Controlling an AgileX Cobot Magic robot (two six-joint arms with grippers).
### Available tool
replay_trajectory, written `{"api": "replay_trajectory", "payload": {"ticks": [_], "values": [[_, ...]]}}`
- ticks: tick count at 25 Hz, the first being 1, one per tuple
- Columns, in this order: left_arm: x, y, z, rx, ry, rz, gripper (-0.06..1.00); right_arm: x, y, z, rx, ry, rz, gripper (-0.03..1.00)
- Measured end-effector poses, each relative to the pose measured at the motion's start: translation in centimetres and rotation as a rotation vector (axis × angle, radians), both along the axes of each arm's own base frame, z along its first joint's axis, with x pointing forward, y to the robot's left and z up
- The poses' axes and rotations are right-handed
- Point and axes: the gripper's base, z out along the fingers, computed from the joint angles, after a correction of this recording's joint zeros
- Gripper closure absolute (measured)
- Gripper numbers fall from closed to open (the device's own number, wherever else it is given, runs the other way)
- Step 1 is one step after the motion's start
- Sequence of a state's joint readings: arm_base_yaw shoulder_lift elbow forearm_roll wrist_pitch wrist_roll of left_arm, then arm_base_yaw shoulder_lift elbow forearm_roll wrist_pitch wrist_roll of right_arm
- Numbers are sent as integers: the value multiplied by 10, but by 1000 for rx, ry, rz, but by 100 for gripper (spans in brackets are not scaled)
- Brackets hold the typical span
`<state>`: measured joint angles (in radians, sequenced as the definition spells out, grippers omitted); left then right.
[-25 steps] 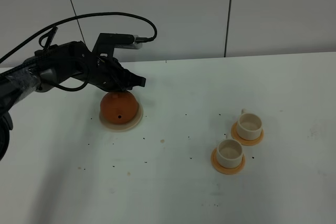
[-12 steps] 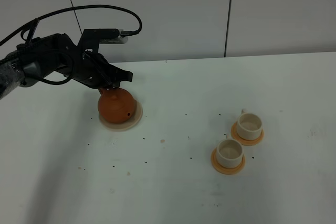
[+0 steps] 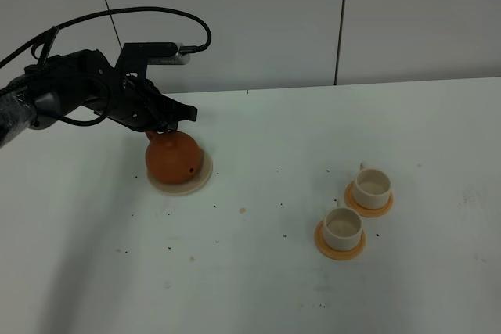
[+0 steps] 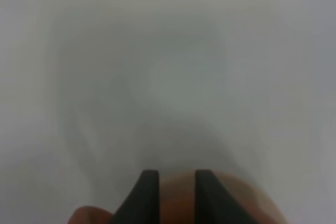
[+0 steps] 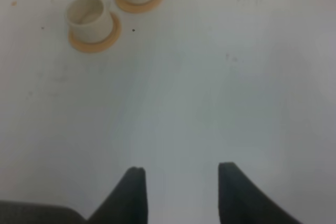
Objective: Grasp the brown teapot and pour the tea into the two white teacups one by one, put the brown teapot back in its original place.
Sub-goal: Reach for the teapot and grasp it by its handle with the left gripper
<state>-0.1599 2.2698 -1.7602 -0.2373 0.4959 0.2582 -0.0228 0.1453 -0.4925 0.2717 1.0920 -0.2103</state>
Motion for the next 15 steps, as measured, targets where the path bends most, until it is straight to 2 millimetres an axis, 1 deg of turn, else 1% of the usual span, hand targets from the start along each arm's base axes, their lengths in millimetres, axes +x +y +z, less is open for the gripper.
{"api": "replay_trajectory", "payload": {"ticks": [6,15], "values": [[3,1,2,3,-41,6,71,0,0,0,0,0,0,65],[4,2,2,28,-56,-3,71,0,0,0,1,-1,-1,65]]}}
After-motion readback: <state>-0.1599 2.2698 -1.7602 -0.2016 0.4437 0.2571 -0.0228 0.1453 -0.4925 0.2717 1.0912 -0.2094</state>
